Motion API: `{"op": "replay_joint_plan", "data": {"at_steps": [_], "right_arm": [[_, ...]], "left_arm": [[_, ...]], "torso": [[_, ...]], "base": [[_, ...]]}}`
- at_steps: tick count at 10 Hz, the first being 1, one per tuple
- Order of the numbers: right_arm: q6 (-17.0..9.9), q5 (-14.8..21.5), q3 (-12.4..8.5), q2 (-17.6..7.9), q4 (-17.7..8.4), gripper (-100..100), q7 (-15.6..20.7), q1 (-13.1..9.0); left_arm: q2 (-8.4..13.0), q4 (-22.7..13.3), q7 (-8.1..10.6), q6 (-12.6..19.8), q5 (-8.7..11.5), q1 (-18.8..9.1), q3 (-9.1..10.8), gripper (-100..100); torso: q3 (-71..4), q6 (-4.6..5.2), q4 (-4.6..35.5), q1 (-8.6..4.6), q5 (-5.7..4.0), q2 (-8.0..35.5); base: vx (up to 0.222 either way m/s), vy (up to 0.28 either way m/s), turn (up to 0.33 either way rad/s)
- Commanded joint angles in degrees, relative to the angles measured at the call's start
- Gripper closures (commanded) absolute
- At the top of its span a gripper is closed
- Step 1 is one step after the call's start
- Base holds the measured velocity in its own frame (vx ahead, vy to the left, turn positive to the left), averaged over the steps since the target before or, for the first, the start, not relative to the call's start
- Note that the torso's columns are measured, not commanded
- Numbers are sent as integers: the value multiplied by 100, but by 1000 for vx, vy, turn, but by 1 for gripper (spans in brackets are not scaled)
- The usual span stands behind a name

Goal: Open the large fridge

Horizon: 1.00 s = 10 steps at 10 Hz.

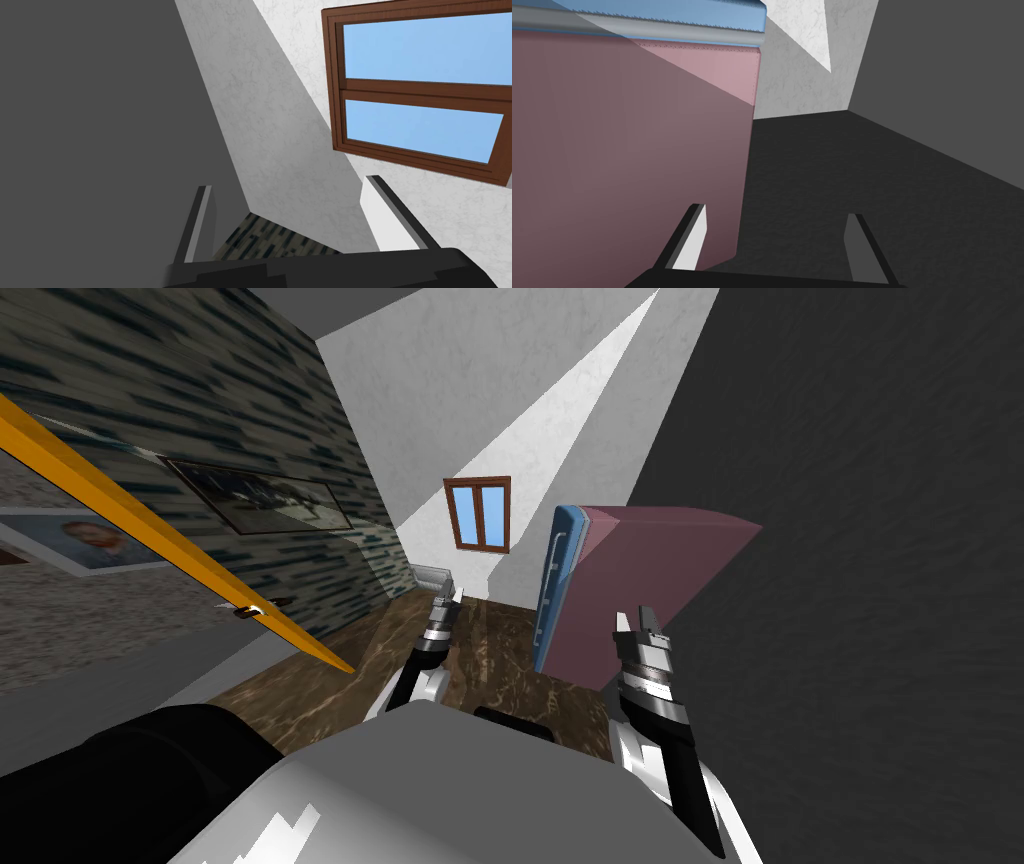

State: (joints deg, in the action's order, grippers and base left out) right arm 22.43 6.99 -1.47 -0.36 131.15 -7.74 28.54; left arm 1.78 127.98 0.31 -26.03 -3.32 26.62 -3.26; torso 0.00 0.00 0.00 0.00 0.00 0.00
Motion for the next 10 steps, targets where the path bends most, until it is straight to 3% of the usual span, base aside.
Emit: {"op": "replay_joint_plan", "data": {"at_steps": [1,9,10], "right_arm": [[0,0,0,0,0,0,0,0],[1,0,0,0,2,0,0,0],[-3,-9,-112,-207,3,-100,49,71]], "left_arm": [[0,0,0,0,0,0,0,0],[0,2,0,-1,0,0,0,0],[0,2,0,-1,0,0,0,0]], "torso": [[-467,0,235,0,0,232],[-7073,0,3537,0,0,3539],[-7919,0,3960,0,0,3962]], "base": [[0,0,0],[0,0,0],[21,11,90]]}}
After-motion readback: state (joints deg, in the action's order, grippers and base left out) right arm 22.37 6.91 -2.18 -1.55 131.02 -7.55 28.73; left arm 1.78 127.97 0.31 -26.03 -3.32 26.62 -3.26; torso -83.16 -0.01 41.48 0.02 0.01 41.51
